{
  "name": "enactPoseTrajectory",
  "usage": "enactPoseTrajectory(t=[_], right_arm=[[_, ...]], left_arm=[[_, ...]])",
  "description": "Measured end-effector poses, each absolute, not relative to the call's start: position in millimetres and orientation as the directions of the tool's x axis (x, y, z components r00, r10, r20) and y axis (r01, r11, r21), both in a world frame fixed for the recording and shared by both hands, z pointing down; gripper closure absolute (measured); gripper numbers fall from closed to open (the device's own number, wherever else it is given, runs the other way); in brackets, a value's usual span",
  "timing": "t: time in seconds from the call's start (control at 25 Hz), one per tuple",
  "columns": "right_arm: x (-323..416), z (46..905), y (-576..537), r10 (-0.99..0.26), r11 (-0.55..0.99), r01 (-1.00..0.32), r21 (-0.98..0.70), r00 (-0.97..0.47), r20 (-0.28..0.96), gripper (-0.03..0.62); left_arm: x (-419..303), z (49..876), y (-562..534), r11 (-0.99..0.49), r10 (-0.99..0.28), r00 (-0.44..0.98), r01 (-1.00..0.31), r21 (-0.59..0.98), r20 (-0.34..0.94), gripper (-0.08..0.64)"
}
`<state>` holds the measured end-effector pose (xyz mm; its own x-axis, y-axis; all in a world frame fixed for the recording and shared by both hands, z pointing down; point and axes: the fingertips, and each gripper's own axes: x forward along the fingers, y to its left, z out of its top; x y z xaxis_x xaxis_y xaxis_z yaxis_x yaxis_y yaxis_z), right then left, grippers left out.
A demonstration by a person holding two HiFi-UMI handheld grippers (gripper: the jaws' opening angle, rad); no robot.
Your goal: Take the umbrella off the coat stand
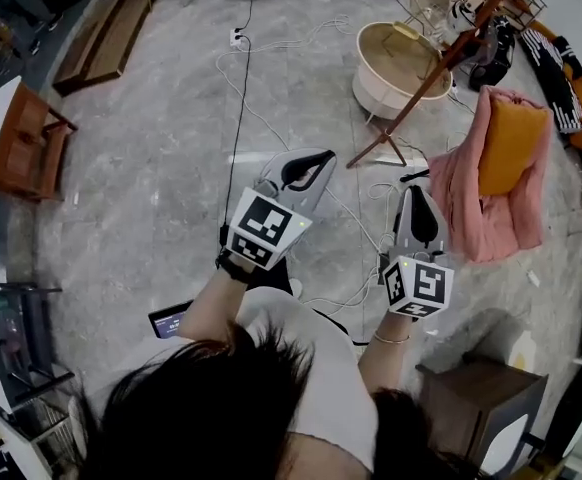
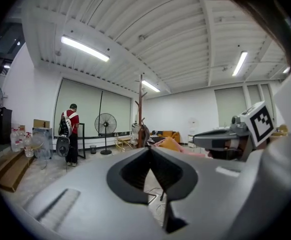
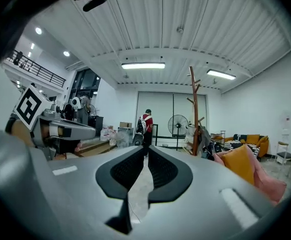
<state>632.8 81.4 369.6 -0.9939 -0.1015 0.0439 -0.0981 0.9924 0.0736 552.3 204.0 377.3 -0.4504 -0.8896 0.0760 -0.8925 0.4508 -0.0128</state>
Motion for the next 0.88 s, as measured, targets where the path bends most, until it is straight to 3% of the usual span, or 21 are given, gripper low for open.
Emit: enactPoseTrajectory(t=[0.88], right_arm=[[351, 360, 89, -0.026, 0.999, -0.023, 0.048, -0.999, 0.046, 0.479]], left_arm=[[275, 374, 213, 0.493, -0.864, -0.493, -0.870, -0.032, 0.098, 0.503]])
